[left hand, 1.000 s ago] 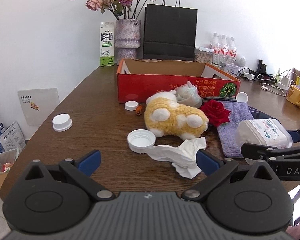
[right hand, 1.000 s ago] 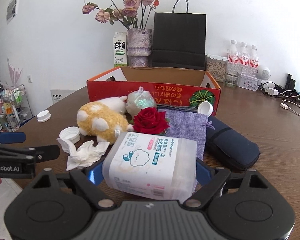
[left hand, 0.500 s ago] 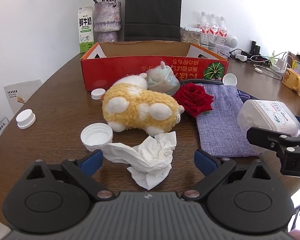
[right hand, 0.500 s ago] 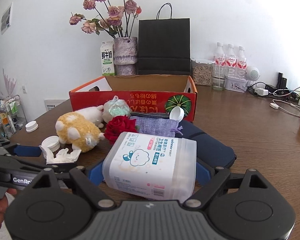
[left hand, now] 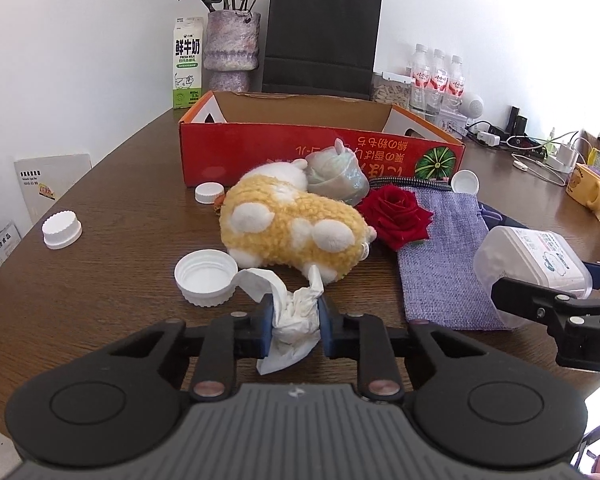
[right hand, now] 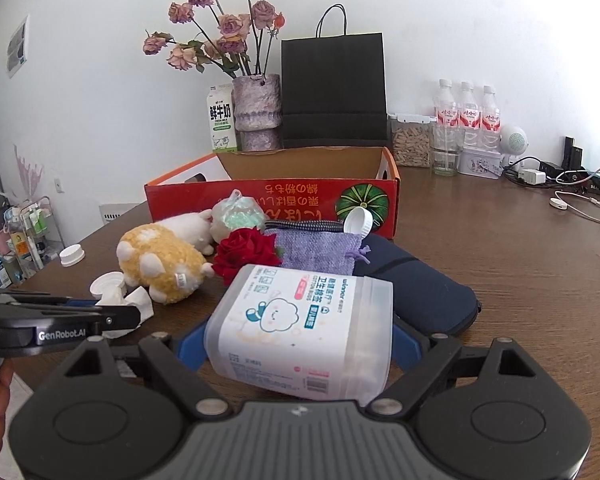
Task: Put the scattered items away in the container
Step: 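Carry the wipe pack and tissue into the cardboard box and release both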
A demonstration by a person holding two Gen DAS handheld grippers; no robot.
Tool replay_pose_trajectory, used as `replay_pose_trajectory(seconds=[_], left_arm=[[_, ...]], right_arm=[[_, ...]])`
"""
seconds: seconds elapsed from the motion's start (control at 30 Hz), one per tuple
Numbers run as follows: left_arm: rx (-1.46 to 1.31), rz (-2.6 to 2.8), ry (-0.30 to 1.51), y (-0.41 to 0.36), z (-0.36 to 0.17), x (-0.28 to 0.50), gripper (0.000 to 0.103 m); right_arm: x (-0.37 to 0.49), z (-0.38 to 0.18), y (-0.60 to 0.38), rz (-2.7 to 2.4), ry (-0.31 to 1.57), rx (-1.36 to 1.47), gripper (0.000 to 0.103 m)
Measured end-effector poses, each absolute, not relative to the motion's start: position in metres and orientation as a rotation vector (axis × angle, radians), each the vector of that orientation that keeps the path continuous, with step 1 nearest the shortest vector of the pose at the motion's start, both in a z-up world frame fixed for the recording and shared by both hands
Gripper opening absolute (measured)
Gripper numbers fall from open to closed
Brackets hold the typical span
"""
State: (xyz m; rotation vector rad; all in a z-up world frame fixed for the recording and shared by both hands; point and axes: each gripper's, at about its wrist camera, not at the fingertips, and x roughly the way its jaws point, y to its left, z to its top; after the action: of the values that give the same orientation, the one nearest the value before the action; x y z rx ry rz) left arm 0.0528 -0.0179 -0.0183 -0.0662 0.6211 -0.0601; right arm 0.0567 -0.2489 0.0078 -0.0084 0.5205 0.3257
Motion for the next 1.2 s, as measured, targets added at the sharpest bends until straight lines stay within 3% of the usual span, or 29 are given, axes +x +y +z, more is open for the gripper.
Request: replay_pose_trajectory(seconds=[0.37,0.43,0.77,1.2], left_arm=[[-0.102,-0.093,0.495,-0.002,0.022,0.065,0.023],[-0.121,-0.109,0.462,0.002,0.036,0.076,0.023],[-0.177,-0.12,0.356,-0.002,0.089,0.16,0.023],[-0.222,0.0,0.461,0.014,0.079,0.284,0.024]], right_arm=[[0.078,0.037,-0.242,0.365,0.426,-0.015,0.088],[0.09,0.047,-0.241,0.368,0.393,-0.021,0.083],[0.186,0.085,-0.224,0.357,0.343,0.001,0.081],[0.31,0.107,-0.184,0.275,0.382,0.071,0.081]])
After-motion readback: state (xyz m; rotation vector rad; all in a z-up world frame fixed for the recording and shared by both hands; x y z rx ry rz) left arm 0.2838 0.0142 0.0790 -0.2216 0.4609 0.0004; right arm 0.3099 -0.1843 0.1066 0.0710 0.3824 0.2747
